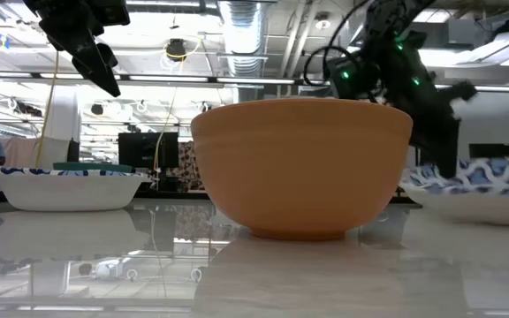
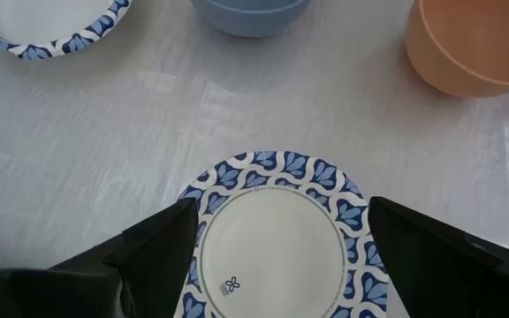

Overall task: Nest bowls inside each other
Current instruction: Stack the right white patterned bowl on top of the other white patterned bowl

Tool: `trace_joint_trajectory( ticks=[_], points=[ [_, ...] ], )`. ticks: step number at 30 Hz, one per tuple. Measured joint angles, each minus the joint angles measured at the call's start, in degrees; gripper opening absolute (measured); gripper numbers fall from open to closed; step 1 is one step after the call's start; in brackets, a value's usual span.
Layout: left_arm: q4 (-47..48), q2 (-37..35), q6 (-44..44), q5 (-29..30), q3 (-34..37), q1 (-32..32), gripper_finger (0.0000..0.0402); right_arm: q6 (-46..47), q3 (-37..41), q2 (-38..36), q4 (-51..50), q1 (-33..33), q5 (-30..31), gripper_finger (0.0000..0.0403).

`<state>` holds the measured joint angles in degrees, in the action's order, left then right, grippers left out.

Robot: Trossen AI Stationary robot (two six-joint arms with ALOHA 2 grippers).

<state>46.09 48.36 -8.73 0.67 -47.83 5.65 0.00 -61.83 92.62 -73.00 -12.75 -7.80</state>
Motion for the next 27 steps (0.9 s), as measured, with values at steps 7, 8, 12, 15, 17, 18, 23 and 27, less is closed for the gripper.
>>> trace_joint_trajectory(
  ticks=[7, 8, 12, 15, 17, 18, 23, 27],
  points=[
    [0.1, 0.0, -0.5, 0.0, 0.0, 0.0, 0.0320, 0.0, -14.4, 0.0, -8.6, -2.5, -1.4, 0.0005],
    [0.1, 0.0, -0.5, 0.0, 0.0, 0.0, 0.0320, 0.0, -16.9, 0.0, -10.0, -3.0, -1.4, 0.0005],
    [0.6, 0.0, -0.5, 0.0, 0.0, 0.0, 0.0320, -1.0, -26.9, 0.0, -13.4, -5.5, -1.4, 0.0005],
    [0.7, 0.0, -0.5, 0.2, 0.0, 0.0, 0.0320, -1.6, -33.7, -0.1, -12.0, -8.1, -1.3, 0.0005],
    [0.7, 0.0, -0.5, 0.4, 0.0, 0.0, 0.0320, -1.5, -37.3, -0.1, -8.7, -10.2, -1.3, 0.0005],
    [0.7, 0.0, -0.5, 0.6, 0.0, 0.0, 0.0320, -0.9, -38.6, -0.1, -6.2, -11.3, -1.3, 0.0005],
    [0.7, 0.0, -0.5, 1.0, 0.0, 0.0, 0.0320, 8.9, -41.2, -0.1, 11.6, -17.5, 0.9, 0.0006],
    [0.7, 0.0, -0.5, 1.7, 0.0, 0.0, 0.0320, 18.8, -41.2, 1.0, 21.2, -22.7, 1.1, 0.0007]
  ],
)
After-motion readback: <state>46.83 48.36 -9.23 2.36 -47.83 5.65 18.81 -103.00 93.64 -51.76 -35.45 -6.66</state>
